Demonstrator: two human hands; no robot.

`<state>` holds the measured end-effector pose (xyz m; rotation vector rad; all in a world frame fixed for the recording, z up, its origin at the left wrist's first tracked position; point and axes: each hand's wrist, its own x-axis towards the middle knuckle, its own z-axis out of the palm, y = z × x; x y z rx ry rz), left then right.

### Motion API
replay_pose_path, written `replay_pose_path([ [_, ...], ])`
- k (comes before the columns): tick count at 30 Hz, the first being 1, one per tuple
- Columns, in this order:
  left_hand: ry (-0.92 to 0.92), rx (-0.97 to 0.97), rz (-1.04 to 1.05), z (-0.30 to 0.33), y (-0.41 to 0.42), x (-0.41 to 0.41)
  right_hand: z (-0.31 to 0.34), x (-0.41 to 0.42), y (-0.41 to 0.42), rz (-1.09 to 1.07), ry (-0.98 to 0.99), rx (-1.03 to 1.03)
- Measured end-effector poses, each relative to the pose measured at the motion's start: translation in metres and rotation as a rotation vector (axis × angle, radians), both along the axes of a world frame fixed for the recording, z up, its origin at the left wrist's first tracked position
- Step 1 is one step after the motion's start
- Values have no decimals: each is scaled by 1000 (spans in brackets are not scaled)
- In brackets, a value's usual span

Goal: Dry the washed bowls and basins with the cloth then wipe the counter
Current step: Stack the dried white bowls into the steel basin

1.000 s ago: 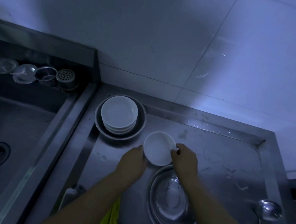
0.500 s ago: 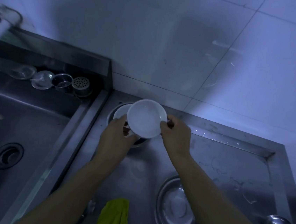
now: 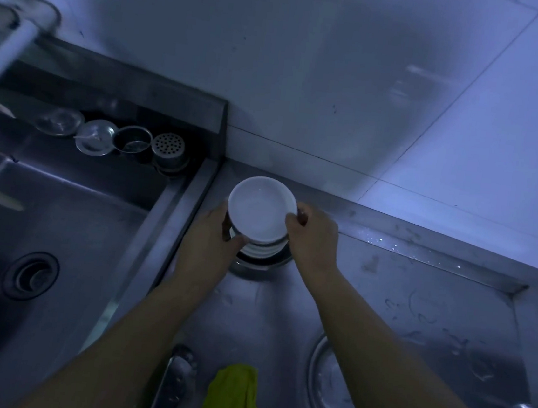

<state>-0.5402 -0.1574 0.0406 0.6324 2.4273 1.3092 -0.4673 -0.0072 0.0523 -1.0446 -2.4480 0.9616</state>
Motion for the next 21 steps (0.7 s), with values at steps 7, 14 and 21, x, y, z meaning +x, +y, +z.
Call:
replay_pose_path([
  [7,-40,-21,-59,0,2,-2,1,1,3,-33,-60,-5],
  [14,-97,28,-74,6,3,-1,0,1,0,-69,-85,-27],
  [21,57,-55,-60,19,-4,14,14,33,-9,-98,-11,-99],
])
